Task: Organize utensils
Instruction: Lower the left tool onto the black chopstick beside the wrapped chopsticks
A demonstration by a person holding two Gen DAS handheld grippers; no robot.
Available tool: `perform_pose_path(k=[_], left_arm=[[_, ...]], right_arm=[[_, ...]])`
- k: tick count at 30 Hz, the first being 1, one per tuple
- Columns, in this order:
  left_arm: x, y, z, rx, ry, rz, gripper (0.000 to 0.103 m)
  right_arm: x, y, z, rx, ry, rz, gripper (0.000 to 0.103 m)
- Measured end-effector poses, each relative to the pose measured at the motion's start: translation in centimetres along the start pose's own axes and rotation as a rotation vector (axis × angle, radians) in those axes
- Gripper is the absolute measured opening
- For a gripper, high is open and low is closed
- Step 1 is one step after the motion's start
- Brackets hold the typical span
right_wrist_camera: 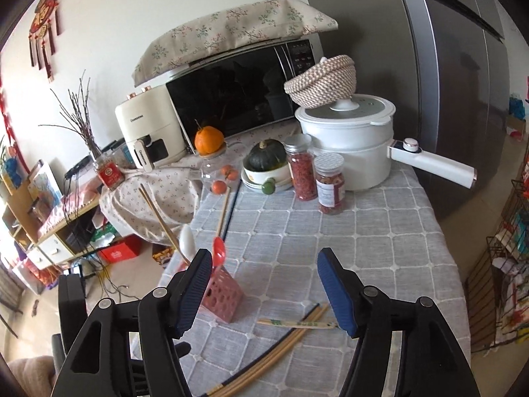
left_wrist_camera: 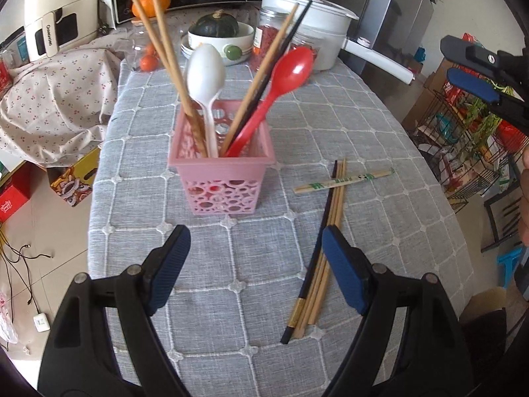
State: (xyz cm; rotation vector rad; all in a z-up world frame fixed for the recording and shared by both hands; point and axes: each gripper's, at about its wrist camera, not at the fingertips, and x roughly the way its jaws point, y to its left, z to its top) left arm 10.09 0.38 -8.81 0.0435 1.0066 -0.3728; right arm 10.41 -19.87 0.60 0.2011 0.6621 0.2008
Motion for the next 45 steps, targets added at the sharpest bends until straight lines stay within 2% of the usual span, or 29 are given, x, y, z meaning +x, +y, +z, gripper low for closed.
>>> perform_pose_path(k=[8,10,12,15,21,32,36,45], left_arm=[[3.1,-3.5,0.0,0.056,0.097,-0.052,0.081],[4.0,-4.0,-0.1,0.067,0.120,-0.058,0.073],[5.0,-4.2,-0.3,0.070,0.158,-0.080,0.052],[6.6,-4.3,-0.5,0.063,0.208,-0.090,0.037],[8.1,-4.5,-0.3,0.067,0.237,-0.077,0.020],[9.8,-5.7,1.4,0.098,0.230,-0.085,0.019],[10.3,-6.5,1.9,0.124,0.217,-0.063,0.019],[11.5,-6.9,2.9,0.116,0.193,-0.014,0.019]], right_arm=[[1.1,-4.5,-2.5,0.036,0.150,-0.115,0.071],[1.4,-5.5,-3.0,0.045,0.186,-0.135,0.071],[1.7,-6.5,-3.5,0.054,0.217,-0.157,0.071],[1.8,-7.6,-4.0,0.072,0.245,-0.172,0.071],[1.4,-8.5,-4.1,0.080,0.252,-0.175,0.071],[2.0,-8.8,-4.6,0.082,0.281,-0.184,0.071],[2.1,-9.1,-4.8,0.089,0.287,-0.191,0.071],[2.3,-10.1,-5.3,0.104,0.309,-0.205,0.071]])
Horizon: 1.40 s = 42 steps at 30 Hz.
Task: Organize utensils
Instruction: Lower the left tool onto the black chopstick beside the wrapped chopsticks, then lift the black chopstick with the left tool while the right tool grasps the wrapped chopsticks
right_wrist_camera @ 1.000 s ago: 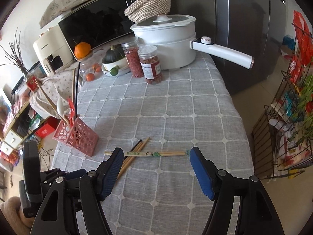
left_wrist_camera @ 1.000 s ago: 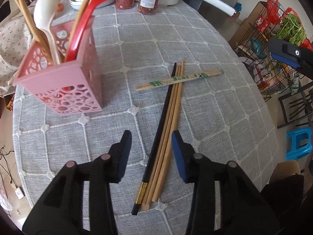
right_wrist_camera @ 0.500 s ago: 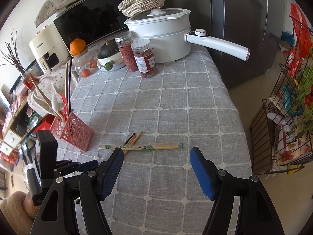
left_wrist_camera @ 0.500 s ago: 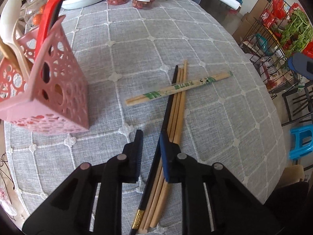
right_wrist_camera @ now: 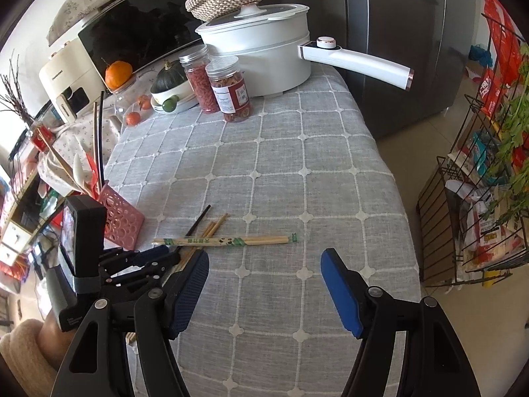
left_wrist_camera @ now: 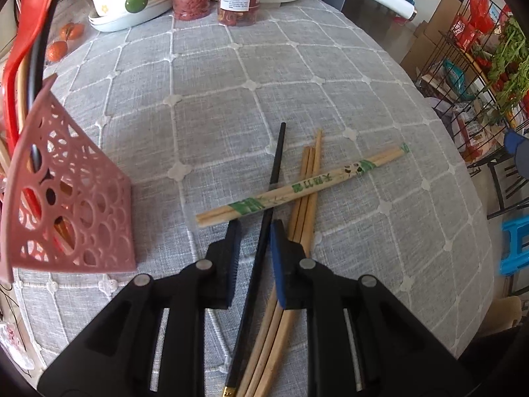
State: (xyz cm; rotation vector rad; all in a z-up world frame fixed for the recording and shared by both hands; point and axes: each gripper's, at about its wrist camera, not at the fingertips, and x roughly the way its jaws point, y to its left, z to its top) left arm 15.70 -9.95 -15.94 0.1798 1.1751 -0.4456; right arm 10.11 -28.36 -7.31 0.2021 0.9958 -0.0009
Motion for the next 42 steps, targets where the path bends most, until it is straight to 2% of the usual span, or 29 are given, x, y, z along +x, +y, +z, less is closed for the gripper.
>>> perform_pose_path(k=[2,4,9,11,14,17,23,34,39,42], left_arm=[[0.2,-0.2,0.2,-0.002,-0.005,0.009,0.019],[0.1,-0.1,0.4,-0.007,-0.002,0.025,0.008],[-0.9,0.4,-0.1,-0.035,0.027,-0.004,0.007],[-1.9,0.6,-0.5,-0.049,0.023,-0.028,0.007],[-4.2,0.5,-1.0,-0.032,-0.025,-0.072,0.007],[-6.3,0.3,-1.7,0.002,-0.068,-0.152,0.007],[-9.1,0.2,-3.4,0.064,-0.099,-0.202,0.007],[-12.0,2.4,-5.6,0.041,-0.151,-0.172,0.007],[-13.1,3.4,-6.1,0.029,-0.179,-0.159,0.007],[-13.8,4.3,-6.3,0.014,-0.194,-0.152,0.007]], right_arm=[[0.2,-0.1,0.0,0.003,0.008,-0.001,0.071],[0.5,-0.2,-0.1,0.000,0.015,-0.007,0.071],[1.8,-0.9,0.1,0.012,0.046,-0.026,0.071],[2.6,-1.2,0.2,0.031,0.065,-0.024,0.071],[3.7,-1.4,0.4,0.053,0.092,-0.023,0.071],[4.7,-1.3,0.5,0.065,0.115,-0.030,0.071],[5.4,-0.7,0.5,0.057,0.132,-0.038,0.071],[9.4,-1.1,0.8,0.177,0.221,-0.048,0.070],[11.7,-0.9,0.6,0.210,0.267,-0.112,0.058],[12.0,-0.6,0.7,0.207,0.265,-0.156,0.052]])
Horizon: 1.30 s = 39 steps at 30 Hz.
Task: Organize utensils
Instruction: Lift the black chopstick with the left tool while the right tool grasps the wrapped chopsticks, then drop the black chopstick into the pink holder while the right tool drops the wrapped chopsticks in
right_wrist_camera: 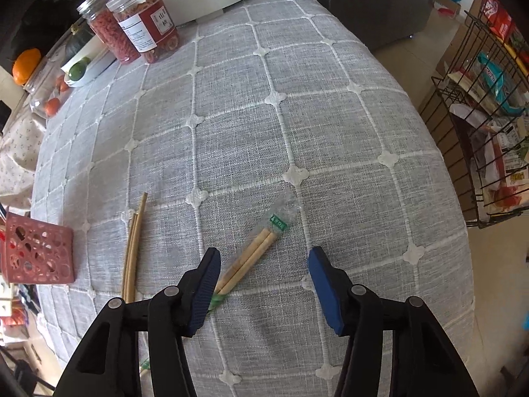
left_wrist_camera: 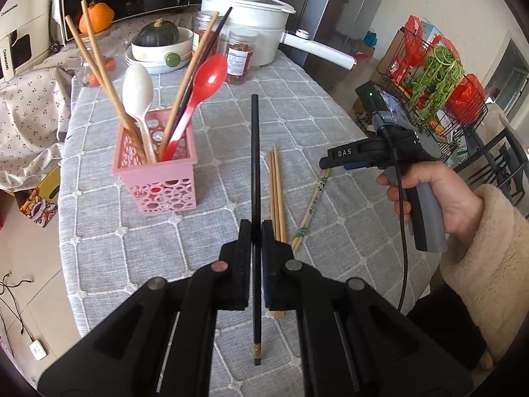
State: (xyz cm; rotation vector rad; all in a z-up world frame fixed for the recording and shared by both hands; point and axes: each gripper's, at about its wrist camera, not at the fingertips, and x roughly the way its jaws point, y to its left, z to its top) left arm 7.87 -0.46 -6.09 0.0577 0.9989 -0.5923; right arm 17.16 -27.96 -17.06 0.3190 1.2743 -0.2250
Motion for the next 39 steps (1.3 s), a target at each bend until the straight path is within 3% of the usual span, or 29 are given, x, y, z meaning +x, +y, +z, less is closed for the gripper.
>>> perform_pose_path(k=[5,7,13,20,25,29,39], left_arm=[[-1.4,0.9,0.1,-0.021,-0.040,0.011,0.006],[-2.0,1.1,0.2,-0.024,-0.062,0.017,0.007],[-4.9,1.0,1.0,-0.015,-0.178,0.052,0.006],[-10.2,1.1,2.5,-0.034,-0.411,0.103,0.006],[-12.3,1.1,3.2,-0.038,-0.562,0.147,0.006],[-11.4,1.3,4.0,-0.042,-0.569,0.179,0.006],[-6.3,3.5,5.3,-0.088,-0.459,0.221,0.006]], right_arm=[[0.0,0.7,-0.3,-0.034,-0.003,-0.054,0.009],[0.0,0.3,-0.4,-0.020,0.000,-0.025,0.005],[-2.9,-0.6,-0.4,0.017,-0.074,0.111,0.005],[-9.6,0.2,-1.1,-0.005,-0.247,0.253,0.005],[-13.1,1.8,-1.9,-0.060,-0.336,0.303,0.005],[-14.4,2.6,-2.4,-0.084,-0.369,0.325,0.005],[-15.3,2.2,-2.7,-0.088,-0.423,0.336,0.005]])
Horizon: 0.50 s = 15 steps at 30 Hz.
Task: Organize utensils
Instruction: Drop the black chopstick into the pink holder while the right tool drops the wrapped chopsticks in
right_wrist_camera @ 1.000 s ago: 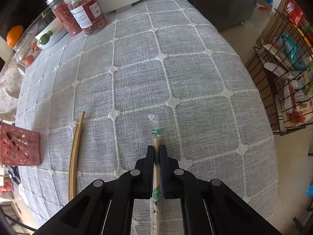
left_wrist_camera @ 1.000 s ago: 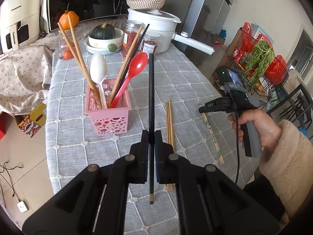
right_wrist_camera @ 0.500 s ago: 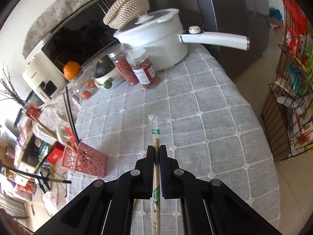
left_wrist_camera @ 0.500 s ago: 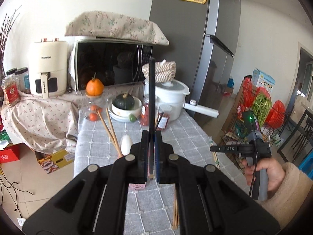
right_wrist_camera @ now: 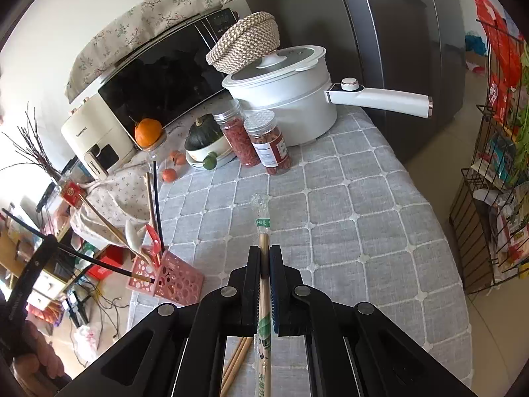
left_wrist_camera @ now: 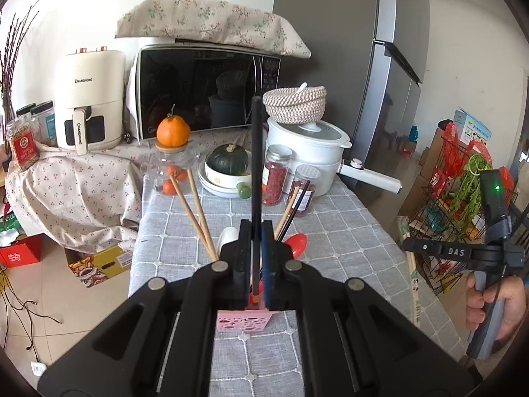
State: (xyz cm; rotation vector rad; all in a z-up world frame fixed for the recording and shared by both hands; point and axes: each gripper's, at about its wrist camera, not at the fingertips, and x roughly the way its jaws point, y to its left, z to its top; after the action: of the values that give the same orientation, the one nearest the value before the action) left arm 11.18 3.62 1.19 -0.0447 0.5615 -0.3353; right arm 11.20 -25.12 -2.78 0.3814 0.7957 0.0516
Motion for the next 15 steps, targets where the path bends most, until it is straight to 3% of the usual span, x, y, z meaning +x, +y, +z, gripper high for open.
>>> perform_pose_path(k=[11,13,14,15], left_arm=[[4.5,1.0,-1.4,-0.103,0.097,-0.012,0.008],[4.6,1.3,-1.4,-0.121,0.104,-0.002,0.025],[4.3,1.4,-1.4,-0.131,0.099,0.002,0.043],[3.8,1.5,-1.3,-0.135,0.084,0.007,0.053]], right_arm=[[-0.7,1.7,-0.2,-0.009,-0.086,0.062,0.005],[-0.8,2.3,-0.2,-0.009,-0.115,0.076,0.005],[-0.9,2.6,-0.1,-0.008,-0.132,0.086,0.005],[-1.0,3.0,-0.1,-0.006,-0.147,0.096,0.005]])
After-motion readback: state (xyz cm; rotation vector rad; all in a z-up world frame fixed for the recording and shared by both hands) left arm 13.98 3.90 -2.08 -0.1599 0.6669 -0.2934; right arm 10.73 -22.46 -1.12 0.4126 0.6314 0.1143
